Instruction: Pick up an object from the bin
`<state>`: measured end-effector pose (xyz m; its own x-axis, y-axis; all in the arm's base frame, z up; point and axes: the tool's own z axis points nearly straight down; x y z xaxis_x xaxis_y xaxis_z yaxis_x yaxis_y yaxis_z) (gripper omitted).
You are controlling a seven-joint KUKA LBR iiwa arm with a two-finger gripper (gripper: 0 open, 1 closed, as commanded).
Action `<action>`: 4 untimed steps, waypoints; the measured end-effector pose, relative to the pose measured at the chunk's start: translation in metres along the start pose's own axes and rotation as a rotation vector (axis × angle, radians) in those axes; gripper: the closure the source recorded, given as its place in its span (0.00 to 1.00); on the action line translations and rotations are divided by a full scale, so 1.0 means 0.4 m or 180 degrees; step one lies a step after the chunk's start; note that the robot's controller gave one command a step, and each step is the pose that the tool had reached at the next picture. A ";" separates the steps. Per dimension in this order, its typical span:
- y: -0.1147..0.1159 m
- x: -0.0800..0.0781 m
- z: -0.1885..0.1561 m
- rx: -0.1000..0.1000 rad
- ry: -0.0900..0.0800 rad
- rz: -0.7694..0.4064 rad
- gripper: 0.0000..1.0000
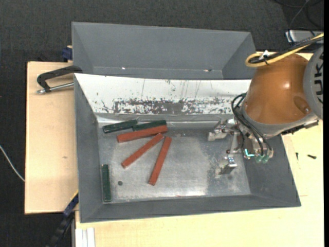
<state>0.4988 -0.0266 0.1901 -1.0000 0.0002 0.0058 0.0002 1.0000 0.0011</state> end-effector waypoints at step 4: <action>0.267 -0.142 0.111 0.0004 -0.0026 -0.1126 0.00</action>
Offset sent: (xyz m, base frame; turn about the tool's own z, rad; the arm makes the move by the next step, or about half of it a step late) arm 0.0496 0.0706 -0.1201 -0.3948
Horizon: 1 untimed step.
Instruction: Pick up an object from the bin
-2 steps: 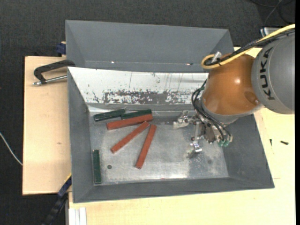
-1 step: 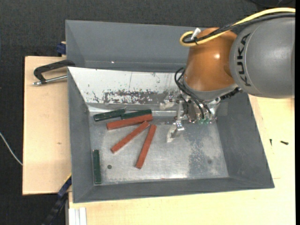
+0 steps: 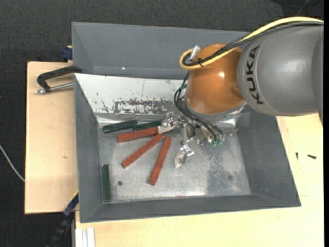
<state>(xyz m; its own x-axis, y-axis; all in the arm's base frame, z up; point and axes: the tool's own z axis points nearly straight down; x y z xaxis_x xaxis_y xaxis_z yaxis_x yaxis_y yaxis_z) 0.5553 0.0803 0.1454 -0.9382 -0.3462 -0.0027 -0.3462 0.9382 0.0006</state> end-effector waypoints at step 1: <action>0.047 0.023 0.157 0.0005 -0.0003 -0.0537 0.00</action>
Offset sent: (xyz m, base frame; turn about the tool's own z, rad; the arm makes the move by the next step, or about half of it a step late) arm -0.0068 0.0205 -0.0754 -0.4115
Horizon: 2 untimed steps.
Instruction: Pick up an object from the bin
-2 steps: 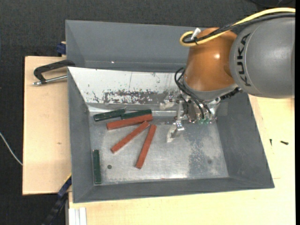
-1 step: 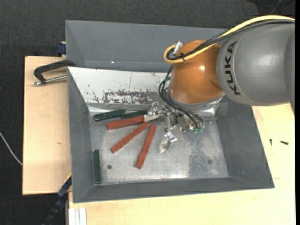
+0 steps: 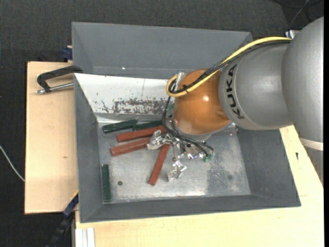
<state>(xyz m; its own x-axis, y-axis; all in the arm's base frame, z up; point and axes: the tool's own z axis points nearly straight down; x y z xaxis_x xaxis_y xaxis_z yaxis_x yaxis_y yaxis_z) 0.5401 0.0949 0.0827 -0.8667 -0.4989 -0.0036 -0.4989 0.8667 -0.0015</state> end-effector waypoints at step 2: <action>0.000 -0.005 -0.004 0.0004 -0.0022 -0.0032 1.00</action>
Offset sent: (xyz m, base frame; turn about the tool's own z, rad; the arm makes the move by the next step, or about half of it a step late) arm 0.0000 0.0000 0.0000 0.0000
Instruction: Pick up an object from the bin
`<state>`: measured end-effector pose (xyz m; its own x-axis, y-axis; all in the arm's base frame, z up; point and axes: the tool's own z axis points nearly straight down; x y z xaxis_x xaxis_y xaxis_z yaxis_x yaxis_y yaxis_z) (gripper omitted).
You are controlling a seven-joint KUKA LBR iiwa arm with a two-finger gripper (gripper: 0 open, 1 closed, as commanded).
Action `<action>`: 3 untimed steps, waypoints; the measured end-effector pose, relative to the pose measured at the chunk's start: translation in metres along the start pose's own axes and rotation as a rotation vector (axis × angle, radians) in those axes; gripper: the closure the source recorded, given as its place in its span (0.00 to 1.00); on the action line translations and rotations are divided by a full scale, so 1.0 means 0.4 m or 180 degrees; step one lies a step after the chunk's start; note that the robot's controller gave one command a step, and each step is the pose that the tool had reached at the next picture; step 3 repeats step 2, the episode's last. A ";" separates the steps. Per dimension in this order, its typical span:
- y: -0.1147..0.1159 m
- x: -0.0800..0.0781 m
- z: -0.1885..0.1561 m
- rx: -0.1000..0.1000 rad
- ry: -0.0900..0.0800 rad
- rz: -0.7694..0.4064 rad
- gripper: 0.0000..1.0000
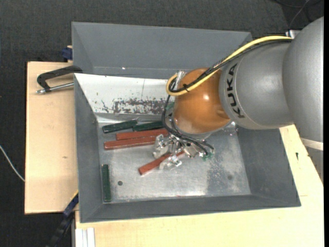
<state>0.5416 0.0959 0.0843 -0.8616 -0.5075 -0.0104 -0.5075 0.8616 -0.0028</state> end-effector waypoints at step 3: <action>0.003 0.004 -0.050 -0.0011 0.0026 -0.0001 1.00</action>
Offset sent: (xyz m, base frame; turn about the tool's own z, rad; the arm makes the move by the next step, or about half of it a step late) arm 0.0001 0.0001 0.0207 0.0000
